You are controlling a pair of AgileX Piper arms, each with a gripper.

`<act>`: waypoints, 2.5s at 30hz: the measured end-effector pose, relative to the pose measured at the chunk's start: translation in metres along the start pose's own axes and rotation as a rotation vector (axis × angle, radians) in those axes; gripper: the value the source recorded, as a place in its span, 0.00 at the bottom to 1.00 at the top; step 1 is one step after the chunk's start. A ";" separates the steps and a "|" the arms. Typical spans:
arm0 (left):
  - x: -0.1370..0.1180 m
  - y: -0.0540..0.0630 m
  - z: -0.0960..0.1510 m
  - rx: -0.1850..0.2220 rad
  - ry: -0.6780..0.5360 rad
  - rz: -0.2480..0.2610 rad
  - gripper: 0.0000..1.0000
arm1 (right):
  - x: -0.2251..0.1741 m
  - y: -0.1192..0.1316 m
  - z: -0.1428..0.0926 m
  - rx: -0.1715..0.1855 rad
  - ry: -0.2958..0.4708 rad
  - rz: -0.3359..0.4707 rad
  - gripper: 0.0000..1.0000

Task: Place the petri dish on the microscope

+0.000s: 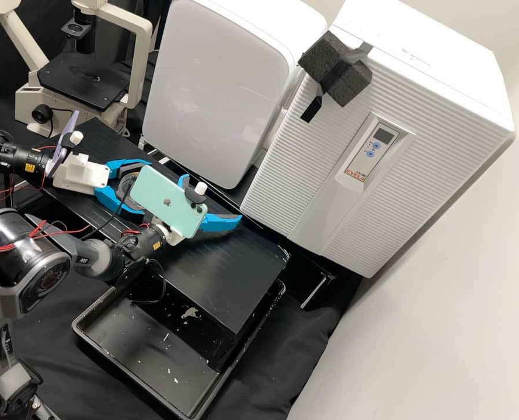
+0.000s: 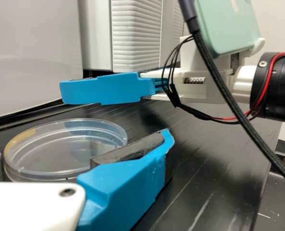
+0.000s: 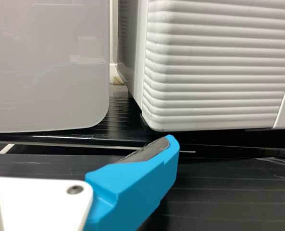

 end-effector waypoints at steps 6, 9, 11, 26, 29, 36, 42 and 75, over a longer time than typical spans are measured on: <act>-0.001 -0.001 0.000 -0.002 -0.003 0.002 0.00 | 0.000 0.000 0.000 0.000 0.000 0.000 1.00; -0.002 -0.002 0.001 -0.004 -0.007 0.004 0.00 | 0.000 0.000 0.000 0.000 0.000 0.000 1.00; -0.002 -0.002 0.000 -0.002 -0.009 0.006 0.00 | 0.000 0.000 0.000 0.000 0.000 0.000 1.00; -0.005 -0.004 0.001 0.026 -0.023 0.021 0.00 | 0.000 0.000 0.000 0.000 0.000 0.000 1.00; -0.006 -0.004 0.001 0.019 -0.022 0.031 0.00 | 0.000 0.000 0.000 0.000 0.000 0.000 1.00; -0.023 -0.002 -0.008 0.008 0.015 0.028 0.00 | 0.000 0.000 0.000 0.000 0.000 0.000 1.00; -0.048 0.007 -0.021 -0.007 0.080 0.033 0.00 | 0.000 0.000 0.000 0.000 0.000 0.000 1.00; -0.157 0.057 -0.146 -0.112 0.545 0.212 0.00 | 0.000 0.000 0.000 0.000 0.000 0.000 1.00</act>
